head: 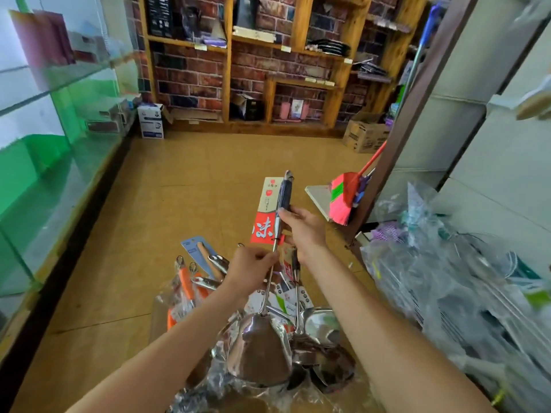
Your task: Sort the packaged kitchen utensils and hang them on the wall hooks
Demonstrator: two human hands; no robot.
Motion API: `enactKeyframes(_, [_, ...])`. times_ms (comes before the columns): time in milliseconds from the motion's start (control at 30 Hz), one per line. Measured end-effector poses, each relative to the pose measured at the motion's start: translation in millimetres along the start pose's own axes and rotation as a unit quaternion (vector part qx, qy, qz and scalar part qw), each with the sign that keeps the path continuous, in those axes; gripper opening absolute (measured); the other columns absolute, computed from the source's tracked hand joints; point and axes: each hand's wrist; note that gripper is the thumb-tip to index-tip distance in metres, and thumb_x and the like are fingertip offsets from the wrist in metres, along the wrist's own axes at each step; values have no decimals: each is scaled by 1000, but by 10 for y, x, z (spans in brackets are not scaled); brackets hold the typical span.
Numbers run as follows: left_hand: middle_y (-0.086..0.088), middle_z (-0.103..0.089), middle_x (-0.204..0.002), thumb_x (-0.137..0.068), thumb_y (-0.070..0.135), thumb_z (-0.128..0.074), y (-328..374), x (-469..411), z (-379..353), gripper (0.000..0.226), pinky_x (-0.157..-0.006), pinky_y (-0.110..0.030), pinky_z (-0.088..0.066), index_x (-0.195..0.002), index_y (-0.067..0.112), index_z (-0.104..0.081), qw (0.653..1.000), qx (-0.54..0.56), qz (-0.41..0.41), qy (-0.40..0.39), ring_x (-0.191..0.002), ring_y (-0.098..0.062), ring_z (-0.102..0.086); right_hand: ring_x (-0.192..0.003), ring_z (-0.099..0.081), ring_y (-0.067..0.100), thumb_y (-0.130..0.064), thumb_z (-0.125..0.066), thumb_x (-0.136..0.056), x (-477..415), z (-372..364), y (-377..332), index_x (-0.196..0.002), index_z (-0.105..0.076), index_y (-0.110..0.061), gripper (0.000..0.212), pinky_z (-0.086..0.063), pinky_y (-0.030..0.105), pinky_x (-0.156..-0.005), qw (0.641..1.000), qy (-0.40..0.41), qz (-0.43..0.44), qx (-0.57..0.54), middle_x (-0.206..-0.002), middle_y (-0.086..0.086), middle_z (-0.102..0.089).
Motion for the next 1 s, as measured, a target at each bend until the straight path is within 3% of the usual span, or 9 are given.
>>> enactKeyframes(100, [-24, -72, -88, -93, 14, -64, 361, 103, -177, 18, -50, -31, -55, -91, -3, -70, 998, 54, -21, -4, -64, -25, -69, -81, -71, 17, -13, -70, -90, 183, 223, -369, -118, -63, -4, 29, -62, 39, -73, 998, -6, 55, 7, -97, 5, -72])
enactKeyframes(200, [-20, -73, -86, -94, 14, -63, 682, 251, -411, 18, -55, -34, -57, -96, -2, -69, 996, 74, -55, -19, -60, -21, -68, -91, -71, 18, -16, -70, -91, 382, 498, -771, -112, -61, -13, 24, -60, 43, -85, 993, -3, 113, 36, -99, 1, -72])
enactKeyframes(333, [-18, -72, -83, -94, 15, -63, 1103, 469, -831, 16, -59, -37, -58, -91, 1, -70, 989, 84, -112, -39, -64, -23, -69, -95, -72, 16, -22, -70, -91, 656, 988, -1295, -123, -62, -10, 35, -60, 37, -83, 983, 18, 174, 58, -109, 3, -73])
enactKeyframes(467, [-20, -72, -85, -94, 14, -63, 1540, 733, -1344, 18, -58, -36, -59, -87, -1, -70, 978, 84, -174, -80, -67, -25, -68, -89, -74, 18, -23, -71, -90, 978, 1563, -1779, -105, -66, -18, 16, -61, 37, -78, 970, 59, 233, 38, -103, 4, -75])
enactKeyframes(567, [-16, -73, -79, -94, 13, -63, 1826, 932, -1815, 18, -61, -38, -58, -87, -2, -70, 967, 89, -208, -116, -64, -21, -68, -89, -74, 16, -23, -70, -91, 1244, 2067, -2100, -110, -68, -15, 21, -61, 38, -79, 956, 95, 272, 52, -102, 3, -75])
enactKeyframes(700, [-13, -73, -81, -95, 14, -61, 2102, 1177, -2531, 15, -52, -26, -53, -87, 4, -69, 952, 91, -231, -181, -63, -18, -69, -89, -73, 12, -20, -69, -91, 1632, 2799, -2402, -110, -66, -14, 20, -61, 33, -79, 941, 157, 296, 51, -103, 2, -75])
enactKeyframes(833, [-10, -74, -80, -96, 13, -60, 2287, 1548, -3284, 15, -66, -35, -58, -87, 7, -70, 932, 110, -240, -250, -71, -23, -71, -90, -73, 12, -15, -70, -90, 2053, 3556, -2614, -112, -66, -13, 22, -60, 30, -76, 926, 215, 307, 53, -104, 2, -75])
enactKeyframes(1000, [-15, -73, -78, -95, 13, -61, 2463, 2121, -4204, 18, -66, -40, -59, -86, 0, -72, 902, 127, -249, -331, -71, -28, -71, -87, -73, 12, -11, -69, -90, 2683, 4480, -2794, -107, -65, -14, 17, -58, 26, -73, 907, 274, 315, 53, -101, 2, -75])
Point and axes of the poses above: each hand's wrist, its own x-axis away from the middle knuckle, its own z-axis out of the back of the hand, y = z × x
